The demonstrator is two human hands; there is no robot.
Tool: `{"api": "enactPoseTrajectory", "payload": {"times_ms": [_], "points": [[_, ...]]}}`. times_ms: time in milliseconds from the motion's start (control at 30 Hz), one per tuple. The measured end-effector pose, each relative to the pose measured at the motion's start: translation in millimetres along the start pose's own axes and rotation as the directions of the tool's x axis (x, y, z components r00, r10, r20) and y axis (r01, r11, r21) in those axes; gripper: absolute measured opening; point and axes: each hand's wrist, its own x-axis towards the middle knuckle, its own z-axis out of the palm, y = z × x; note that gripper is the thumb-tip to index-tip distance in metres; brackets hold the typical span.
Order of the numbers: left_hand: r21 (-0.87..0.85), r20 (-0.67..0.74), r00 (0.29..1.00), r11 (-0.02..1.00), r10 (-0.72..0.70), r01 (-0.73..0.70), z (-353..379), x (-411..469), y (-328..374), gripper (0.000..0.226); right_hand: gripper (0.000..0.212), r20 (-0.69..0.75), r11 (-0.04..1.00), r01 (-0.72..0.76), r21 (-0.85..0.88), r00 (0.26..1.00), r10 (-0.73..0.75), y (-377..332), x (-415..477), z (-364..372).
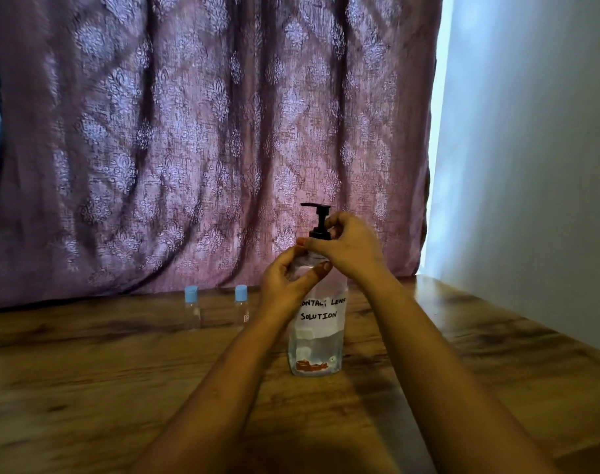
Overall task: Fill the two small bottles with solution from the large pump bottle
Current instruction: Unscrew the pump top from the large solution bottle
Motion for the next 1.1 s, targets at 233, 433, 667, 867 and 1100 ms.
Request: {"api": "enactPoseTrajectory", "payload": {"times_ms": [233,433,667,867,1100], "points": [[0.028,-0.022,0.999,0.999,0.039,-0.038,0.7,-1.8,1.6,0.034,0.033,0.220,0.957,-0.160,0.242,0.970,0.106,-2.5,7.3,-12.3],[-0.021,-0.001,0.999,0.999,0.033,-0.033,0.2,-1.8,2.6,0.043,0.038,0.043,0.995,-0.079,-0.066,0.996,0.082,-10.4,6.1,-3.4],[0.015,-0.011,1.000,1.000,0.022,-0.022,-1.4,0.1,-0.7,0.042,0.013,0.262,0.963,-0.176,0.204,0.958,0.120,-13.9,9.6,-16.4],[-0.010,-0.015,1.000,1.000,-0.011,0.011,-1.3,0.1,-2.3,0.051,0.035,0.135,0.992,-0.122,0.011,0.984,0.119,-8.7,5.6,-1.3],[0.025,-0.016,1.000,0.999,-0.024,0.024,-3.3,-1.4,-1.9,0.052,0.027,0.156,0.948,-0.143,0.284,0.983,0.101,-23.8,12.9,-25.5]]}}
